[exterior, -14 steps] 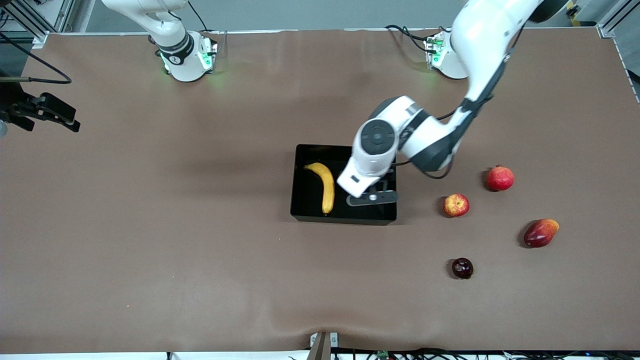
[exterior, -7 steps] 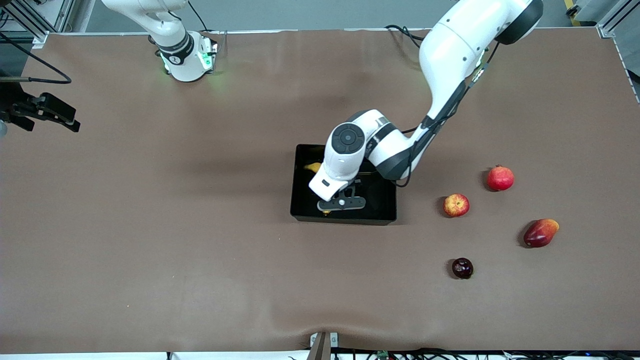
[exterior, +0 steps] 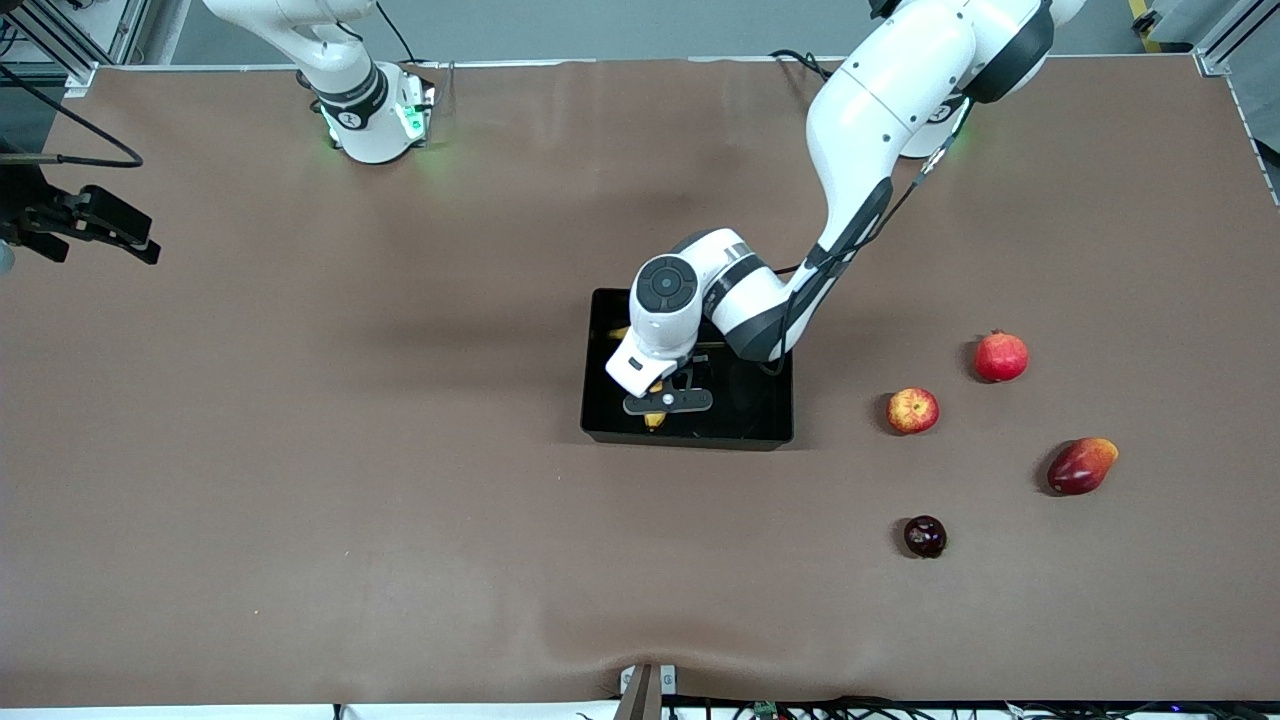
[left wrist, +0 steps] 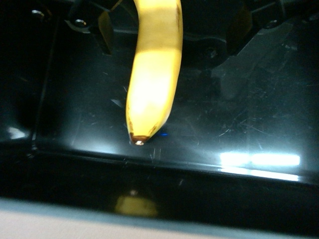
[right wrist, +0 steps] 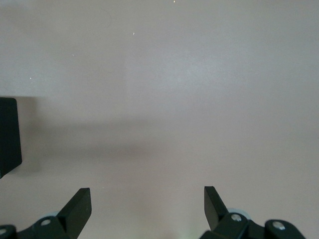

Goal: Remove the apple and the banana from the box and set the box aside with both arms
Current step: 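Grasp the yellow banana with the left gripper and lift it, then carry the banana beside the apples while the right gripper reaches forward, then lower the banana with the left gripper while the right gripper reaches the box, then drag the empty black box aside with the right gripper while the left releases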

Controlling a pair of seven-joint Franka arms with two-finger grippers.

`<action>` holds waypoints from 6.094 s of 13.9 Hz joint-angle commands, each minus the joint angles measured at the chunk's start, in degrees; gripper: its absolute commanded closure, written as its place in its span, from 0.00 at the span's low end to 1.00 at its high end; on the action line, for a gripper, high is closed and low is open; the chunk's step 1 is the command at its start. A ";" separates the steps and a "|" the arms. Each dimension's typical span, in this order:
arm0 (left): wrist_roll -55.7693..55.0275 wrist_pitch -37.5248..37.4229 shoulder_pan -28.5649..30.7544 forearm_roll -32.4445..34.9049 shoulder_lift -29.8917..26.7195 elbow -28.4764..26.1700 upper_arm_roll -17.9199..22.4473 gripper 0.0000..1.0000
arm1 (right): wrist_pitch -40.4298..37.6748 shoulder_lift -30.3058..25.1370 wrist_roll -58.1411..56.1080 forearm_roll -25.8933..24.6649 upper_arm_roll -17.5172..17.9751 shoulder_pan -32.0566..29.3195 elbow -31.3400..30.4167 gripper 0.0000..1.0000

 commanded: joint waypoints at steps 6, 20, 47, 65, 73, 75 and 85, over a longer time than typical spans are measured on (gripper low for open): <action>-3.44 1.20 -2.10 1.24 2.37 1.89 1.19 0.94 | -3.64 -0.18 -0.21 0.70 0.07 -4.13 0.77 0.00; 1.81 -13.28 2.63 0.19 -14.23 1.10 0.31 1.00 | -3.46 0.08 0.06 4.31 0.34 -3.43 0.69 0.00; 81.11 4.55 51.17 -7.82 -20.67 -23.17 -0.22 1.00 | 28.59 29.77 15.84 5.89 0.42 26.87 0.86 0.00; 73.82 4.19 48.70 -1.23 -5.19 -9.71 0.40 0.67 | 40.93 39.30 34.51 6.50 0.34 38.23 -0.72 1.00; 68.03 -2.38 48.00 -1.93 -14.40 -10.85 -1.35 0.00 | 38.13 22.69 23.38 6.41 0.16 23.23 -10.47 1.00; 66.43 -6.51 48.00 -1.93 -19.06 -10.77 -1.88 0.00 | 33.03 21.01 16.35 6.50 0.34 17.16 -10.39 1.00; 66.70 -28.03 48.26 -4.20 -34.89 -4.10 -4.87 0.00 | 27.12 19.07 -10.91 6.24 -0.01 -5.26 -12.31 1.00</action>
